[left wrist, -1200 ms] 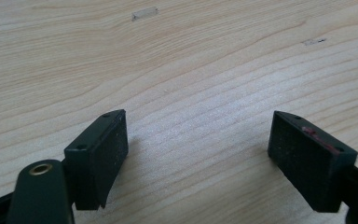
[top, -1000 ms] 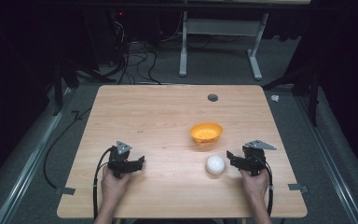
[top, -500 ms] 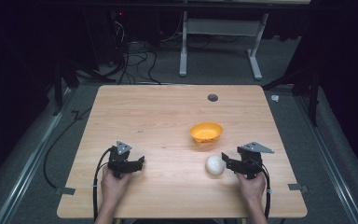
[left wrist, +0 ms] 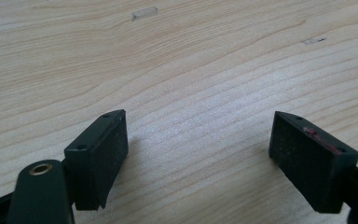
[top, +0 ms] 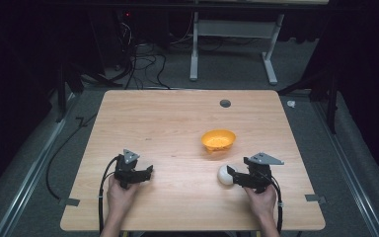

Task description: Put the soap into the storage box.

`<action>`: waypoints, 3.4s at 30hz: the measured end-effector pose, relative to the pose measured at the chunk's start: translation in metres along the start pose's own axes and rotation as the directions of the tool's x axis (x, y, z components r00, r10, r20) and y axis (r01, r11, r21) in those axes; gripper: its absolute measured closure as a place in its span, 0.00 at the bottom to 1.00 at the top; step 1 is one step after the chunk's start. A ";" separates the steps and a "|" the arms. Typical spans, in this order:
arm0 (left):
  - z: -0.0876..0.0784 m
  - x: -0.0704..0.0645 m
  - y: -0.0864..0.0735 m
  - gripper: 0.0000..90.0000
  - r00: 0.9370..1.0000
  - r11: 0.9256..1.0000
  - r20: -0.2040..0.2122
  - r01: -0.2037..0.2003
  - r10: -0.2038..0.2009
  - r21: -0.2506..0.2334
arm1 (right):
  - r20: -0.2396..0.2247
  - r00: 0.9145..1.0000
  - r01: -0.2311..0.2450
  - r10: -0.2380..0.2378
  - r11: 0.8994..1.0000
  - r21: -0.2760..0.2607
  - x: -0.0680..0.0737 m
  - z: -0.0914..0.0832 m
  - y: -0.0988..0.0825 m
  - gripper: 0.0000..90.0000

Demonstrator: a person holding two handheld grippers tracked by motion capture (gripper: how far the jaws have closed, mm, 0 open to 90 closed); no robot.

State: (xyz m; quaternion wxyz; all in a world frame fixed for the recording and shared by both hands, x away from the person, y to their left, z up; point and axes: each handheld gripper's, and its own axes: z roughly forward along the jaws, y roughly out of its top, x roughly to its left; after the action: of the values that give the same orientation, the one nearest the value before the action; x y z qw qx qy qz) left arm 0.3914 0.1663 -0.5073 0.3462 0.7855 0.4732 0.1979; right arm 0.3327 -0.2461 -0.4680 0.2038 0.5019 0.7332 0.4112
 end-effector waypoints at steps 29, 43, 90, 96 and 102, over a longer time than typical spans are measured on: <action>0.000 0.000 0.000 0.22 1.000 1.000 0.000 0.000 0.000 0.000 | -0.034 0.996 0.083 -0.080 0.992 0.098 0.020 0.019 -0.008 0.18; 0.000 0.000 0.000 0.22 1.000 1.000 0.000 0.000 0.000 0.000 | -0.010 0.994 0.108 -0.107 0.983 0.151 0.023 0.029 -0.013 0.22; 0.000 0.000 0.000 0.22 1.000 1.000 0.000 0.000 0.000 0.000 | -0.025 0.994 0.111 -0.108 0.977 0.180 0.025 0.033 -0.013 0.28; 0.000 0.000 0.000 0.22 1.000 1.000 0.000 0.000 0.000 0.000 | -0.022 0.996 0.094 -0.091 0.983 0.160 0.024 0.030 -0.008 0.28; 0.000 0.000 0.000 0.22 1.000 1.000 0.000 0.000 0.000 0.000 | -0.026 0.995 0.097 -0.094 0.983 0.158 0.025 0.030 -0.005 0.28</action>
State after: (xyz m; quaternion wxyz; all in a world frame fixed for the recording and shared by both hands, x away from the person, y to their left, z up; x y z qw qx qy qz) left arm 0.3914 0.1663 -0.5073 0.3463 0.7855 0.4732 0.1977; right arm 0.3412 -0.2125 -0.4863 0.1756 0.4768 0.7889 0.3457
